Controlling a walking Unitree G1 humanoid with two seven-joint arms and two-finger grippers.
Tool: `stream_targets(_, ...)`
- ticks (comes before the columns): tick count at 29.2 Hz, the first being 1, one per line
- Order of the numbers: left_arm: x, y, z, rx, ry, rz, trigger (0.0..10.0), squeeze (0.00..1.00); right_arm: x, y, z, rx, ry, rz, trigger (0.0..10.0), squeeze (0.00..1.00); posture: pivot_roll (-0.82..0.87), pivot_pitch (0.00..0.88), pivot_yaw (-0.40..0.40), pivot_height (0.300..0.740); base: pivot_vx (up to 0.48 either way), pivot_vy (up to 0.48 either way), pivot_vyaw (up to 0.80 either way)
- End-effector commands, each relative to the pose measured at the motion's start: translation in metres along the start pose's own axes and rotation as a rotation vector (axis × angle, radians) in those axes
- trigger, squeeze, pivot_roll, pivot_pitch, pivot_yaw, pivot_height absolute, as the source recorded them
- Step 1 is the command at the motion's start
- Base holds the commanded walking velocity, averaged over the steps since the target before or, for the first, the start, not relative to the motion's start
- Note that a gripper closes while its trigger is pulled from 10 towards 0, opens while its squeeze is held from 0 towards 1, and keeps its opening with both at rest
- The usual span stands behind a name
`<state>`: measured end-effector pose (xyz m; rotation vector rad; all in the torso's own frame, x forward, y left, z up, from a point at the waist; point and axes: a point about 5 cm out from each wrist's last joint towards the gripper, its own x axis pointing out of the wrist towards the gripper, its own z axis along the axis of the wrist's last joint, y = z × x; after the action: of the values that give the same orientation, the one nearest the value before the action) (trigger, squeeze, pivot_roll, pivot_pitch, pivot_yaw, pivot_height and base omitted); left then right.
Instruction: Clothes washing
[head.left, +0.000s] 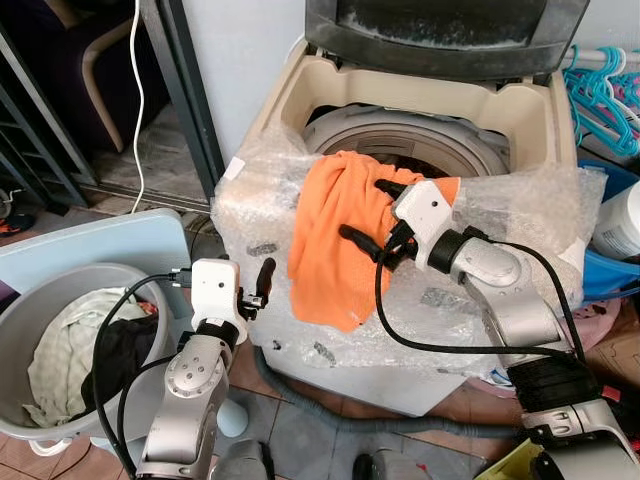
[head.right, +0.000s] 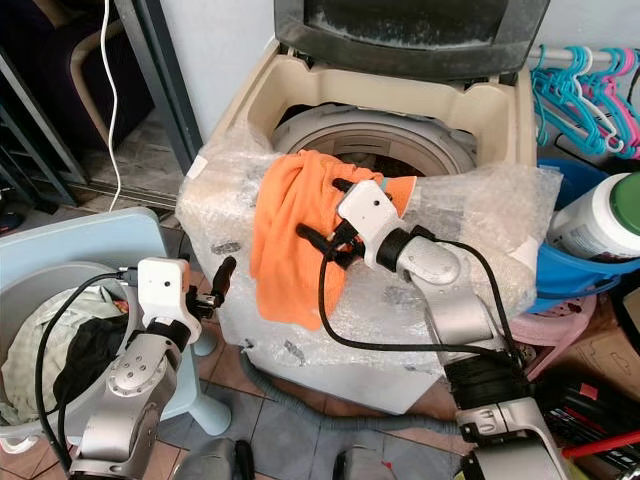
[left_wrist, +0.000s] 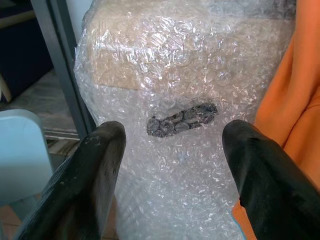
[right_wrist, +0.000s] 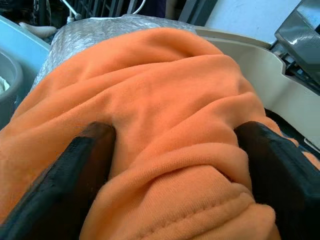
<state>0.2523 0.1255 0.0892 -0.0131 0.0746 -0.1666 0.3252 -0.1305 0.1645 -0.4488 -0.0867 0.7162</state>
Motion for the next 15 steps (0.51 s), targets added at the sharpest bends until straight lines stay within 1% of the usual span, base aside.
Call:
stream_targets(1, -0.001, 0.0, -0.002, 0.001, 0.012, 0.001, 10.0, 0.0, -0.001, -0.006, -0.014, 0.002, 0.079, -0.054, 0.0, 0.0, 0.02, 0.074, 0.032, 0.74, 0.0, 0.0, 0.0)
stream_targets(3, -0.002, 0.0, -0.002, 0.001, 0.012, 0.001, 10.0, 0.0, -0.002, -0.007, -0.015, 0.0, 0.085, -0.062, 0.0, 0.0, 0.02, 0.076, 0.031, 0.74, 0.0, 0.0, 0.0)
stream_targets(6, -0.002, 0.0, -0.003, -0.001, 0.016, 0.003, 10.0, 0.0, -0.002, -0.017, -0.021, 0.021, 0.11, -0.138, 0.0, 0.0, 0.01, 0.079, 0.029, 0.74, 0.0, 0.0, 0.0)
stream_targets(9, -0.002, 0.0, -0.002, -0.001, 0.016, 0.003, 10.0, 0.0, -0.002, -0.031, -0.024, 0.028, 0.126, -0.195, 0.0, 0.0, 0.02, 0.082, 0.029, 0.74, 0.0, 0.0, 0.0)
stream_targets(10, -0.002, -0.001, -0.002, -0.001, 0.016, 0.003, 10.0, 0.0, -0.002, -0.041, -0.024, 0.031, 0.134, -0.216, 0.0, 0.0, 0.02, 0.082, 0.027, 0.74, 0.0, 0.0, 0.0)
stream_targets(12, -0.003, 0.0, -0.003, 0.0, 0.016, 0.006, 10.0, 0.0, -0.003, -0.051, -0.024, 0.026, 0.145, -0.237, 0.0, 0.0, 0.02, 0.082, 0.025, 0.74, 0.0, 0.0, 0.0)
stream_targets(13, -0.003, 0.001, -0.003, 0.0, 0.016, 0.011, 10.0, 0.0, -0.005, -0.061, -0.024, 0.04, 0.148, -0.265, 0.0, 0.0, 0.02, 0.081, 0.022, 0.74, 0.0, 0.0, 0.0)
stream_targets(15, -0.003, 0.001, -0.003, 0.0, 0.017, 0.014, 10.0, 0.0, -0.006, -0.068, -0.024, 0.061, 0.148, -0.285, 0.0, 0.0, 0.02, 0.081, 0.021, 0.74, 0.0, 0.0, 0.0)
